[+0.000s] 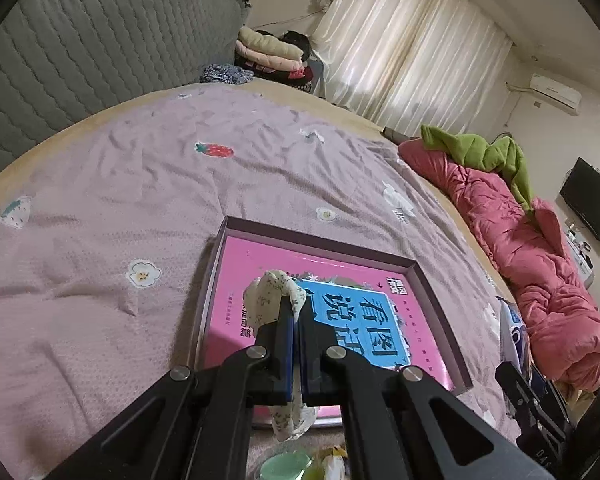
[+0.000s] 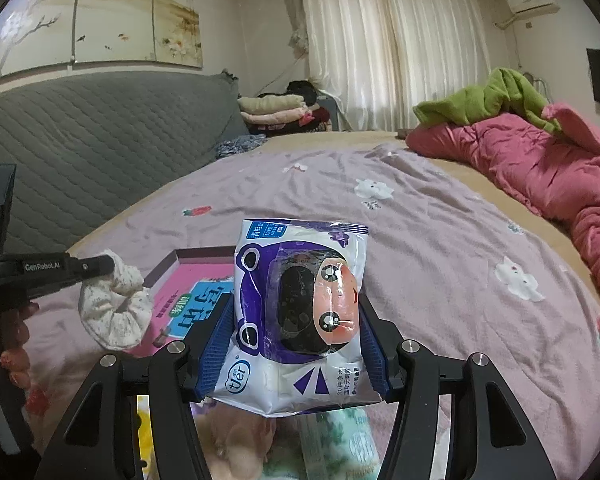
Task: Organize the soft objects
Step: 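Carry the scrunchie with the left tool while the right carries the wipe pack toward the box, then open the right tool over the box while the left tool releases the scrunchie there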
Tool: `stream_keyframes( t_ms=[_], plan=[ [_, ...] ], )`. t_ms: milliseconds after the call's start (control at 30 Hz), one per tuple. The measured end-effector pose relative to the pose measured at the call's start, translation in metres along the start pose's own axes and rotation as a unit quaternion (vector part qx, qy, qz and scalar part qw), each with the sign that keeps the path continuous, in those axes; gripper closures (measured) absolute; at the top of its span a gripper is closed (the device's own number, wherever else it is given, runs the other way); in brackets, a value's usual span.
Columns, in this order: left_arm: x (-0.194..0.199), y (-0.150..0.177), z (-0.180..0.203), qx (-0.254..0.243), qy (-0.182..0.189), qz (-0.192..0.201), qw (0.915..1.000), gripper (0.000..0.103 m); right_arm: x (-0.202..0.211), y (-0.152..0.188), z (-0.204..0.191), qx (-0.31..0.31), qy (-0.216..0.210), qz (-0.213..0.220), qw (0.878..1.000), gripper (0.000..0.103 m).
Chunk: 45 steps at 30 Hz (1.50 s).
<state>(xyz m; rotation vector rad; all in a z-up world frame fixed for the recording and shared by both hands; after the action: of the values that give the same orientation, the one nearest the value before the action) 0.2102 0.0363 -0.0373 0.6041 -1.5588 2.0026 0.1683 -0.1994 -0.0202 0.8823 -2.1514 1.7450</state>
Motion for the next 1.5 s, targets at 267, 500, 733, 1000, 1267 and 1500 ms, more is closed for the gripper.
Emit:
stream_keyframes(
  t_ms=[267, 500, 733, 1000, 1267, 1500],
  plan=[
    [-0.023, 0.006, -0.012, 0.011, -0.015, -0.023, 0.9996, 0.101, -0.014, -0.009, 0.002, 0.019, 0.005, 0.000, 1.000, 0.043],
    [-0.038, 0.015, -0.011, 0.004, -0.015, -0.046, 0.9988, 0.101, -0.021, -0.017, -0.004, 0.054, 0.001, 0.001, 0.999, 0.043],
    [-0.047, 0.029, -0.008, -0.006, -0.011, -0.077, 0.9970, 0.101, -0.040, -0.018, 0.002, 0.077, 0.024, -0.011, 0.997, 0.043],
    [-0.048, 0.033, -0.010, -0.010, -0.015, -0.093, 0.9955, 0.101, -0.068, -0.009, 0.009, 0.082, 0.016, -0.062, 0.995, 0.043],
    [-0.049, 0.036, -0.012, -0.009, -0.021, -0.099, 0.9948, 0.101, -0.092, 0.013, 0.023, 0.067, 0.036, -0.126, 0.989, 0.043],
    [-0.049, 0.041, -0.007, -0.014, -0.018, -0.105, 0.9942, 0.101, -0.098, 0.021, 0.025, 0.062, 0.042, -0.142, 0.987, 0.043]
  ],
)
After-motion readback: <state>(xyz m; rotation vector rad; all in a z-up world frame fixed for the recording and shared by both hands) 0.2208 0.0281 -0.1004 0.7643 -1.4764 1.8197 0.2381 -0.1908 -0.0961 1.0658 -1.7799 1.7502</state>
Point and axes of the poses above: each gripper's, at about its wrist camera, not at the fingertips, and x roughly against the way its jaws point, z to its right, y to its underside, the point moved 8 cm from there along -x, roughly the way its jaws point, and after that the axes turned 10 degrees about -x, right-handed, at the moved point
